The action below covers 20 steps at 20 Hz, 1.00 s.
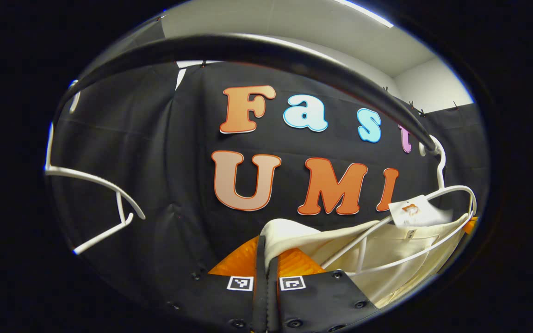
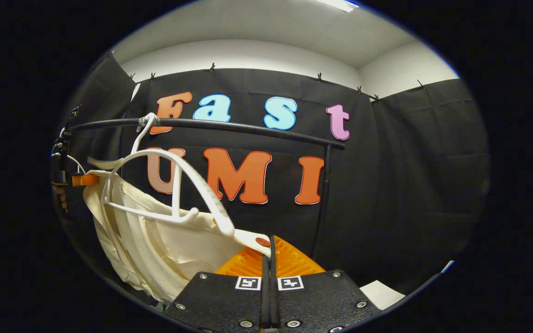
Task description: Grasp the clothes on the hanger with both hands and then place them into the laundry hamper below.
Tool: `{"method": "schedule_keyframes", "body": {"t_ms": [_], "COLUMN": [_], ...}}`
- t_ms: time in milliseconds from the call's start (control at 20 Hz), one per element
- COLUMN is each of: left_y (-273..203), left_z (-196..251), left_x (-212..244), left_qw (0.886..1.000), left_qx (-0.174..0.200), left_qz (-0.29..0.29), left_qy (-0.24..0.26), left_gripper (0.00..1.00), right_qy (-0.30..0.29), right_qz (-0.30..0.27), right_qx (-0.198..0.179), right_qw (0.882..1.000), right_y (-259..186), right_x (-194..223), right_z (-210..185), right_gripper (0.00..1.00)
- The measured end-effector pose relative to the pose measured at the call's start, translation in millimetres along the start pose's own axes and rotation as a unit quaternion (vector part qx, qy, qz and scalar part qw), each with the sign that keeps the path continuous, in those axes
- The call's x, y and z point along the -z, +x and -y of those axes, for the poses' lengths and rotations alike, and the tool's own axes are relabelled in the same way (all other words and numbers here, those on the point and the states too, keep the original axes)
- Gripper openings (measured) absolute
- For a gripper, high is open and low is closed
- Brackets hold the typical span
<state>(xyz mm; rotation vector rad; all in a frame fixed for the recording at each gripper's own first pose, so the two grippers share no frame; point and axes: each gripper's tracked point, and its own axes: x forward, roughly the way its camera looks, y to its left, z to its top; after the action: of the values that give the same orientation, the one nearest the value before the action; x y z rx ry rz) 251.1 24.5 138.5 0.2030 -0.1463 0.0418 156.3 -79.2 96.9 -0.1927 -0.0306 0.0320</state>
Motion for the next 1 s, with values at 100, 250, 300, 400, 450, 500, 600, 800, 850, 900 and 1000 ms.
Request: {"method": "schedule_keyframes", "body": {"t_ms": [100, 250, 300, 400, 450, 500, 600, 800, 850, 900, 1000], "left_y": [-4, -12, -15, -22, -27, -32, -39, -62, -66, -68, -72], "left_z": [-10, -23, -26, -35, -38, -40, -42, -46, -43, -41, -35], "left_x": [17, 43, 49, 63, 69, 74, 86, 115, 122, 126, 133], "left_qw": [1.0, 0.999, 0.999, 0.999, 0.998, 0.998, 0.997, 0.995, 0.994, 0.994, 0.993], "left_qx": [-0.006, -0.016, -0.018, -0.023, -0.025, -0.027, -0.026, -0.027, -0.027, -0.025, -0.019], "left_qz": [-0.015, -0.034, -0.04, -0.048, -0.053, -0.058, -0.07, -0.097, -0.102, -0.107, -0.118], "left_qy": [-0.003, -0.015, -0.015, -0.011, -0.009, -0.009, -0.011, -0.003, -0.003, -0.003, -0.004], "left_gripper": [0.07, 0.07, 0.07, 0.07, 0.07, 0.07, 0.07, 0.07, 0.07, 0.07, 0.07], "right_qy": [-0.002, -0.001, 0.0, 0.004, 0.005, 0.006, 0.01, 0.022, 0.026, 0.029, 0.033], "right_qz": [-0.005, -0.013, -0.018, -0.025, -0.03, -0.035, -0.047, -0.076, -0.081, -0.085, -0.09], "right_qx": [-0.005, -0.012, -0.015, -0.018, -0.02, -0.019, -0.022, -0.028, -0.029, -0.03, -0.036], "right_qw": [1.0, 1.0, 1.0, 1.0, 0.999, 0.999, 0.999, 0.997, 0.996, 0.995, 0.995], "right_y": [-3, -10, -10, -13, -14, -14, -16, -24, -26, -27, -32], "right_x": [12, 27, 32, 40, 44, 49, 60, 88, 92, 97, 102], "right_z": [-9, -23, -26, -32, -34, -37, -42, -53, -55, -58, -66], "right_gripper": [0.0, 0.0, 0.0, 0.0, 0.0, 0.0, 0.0, 0.0, 0.0, 0.0, 0.0]}}
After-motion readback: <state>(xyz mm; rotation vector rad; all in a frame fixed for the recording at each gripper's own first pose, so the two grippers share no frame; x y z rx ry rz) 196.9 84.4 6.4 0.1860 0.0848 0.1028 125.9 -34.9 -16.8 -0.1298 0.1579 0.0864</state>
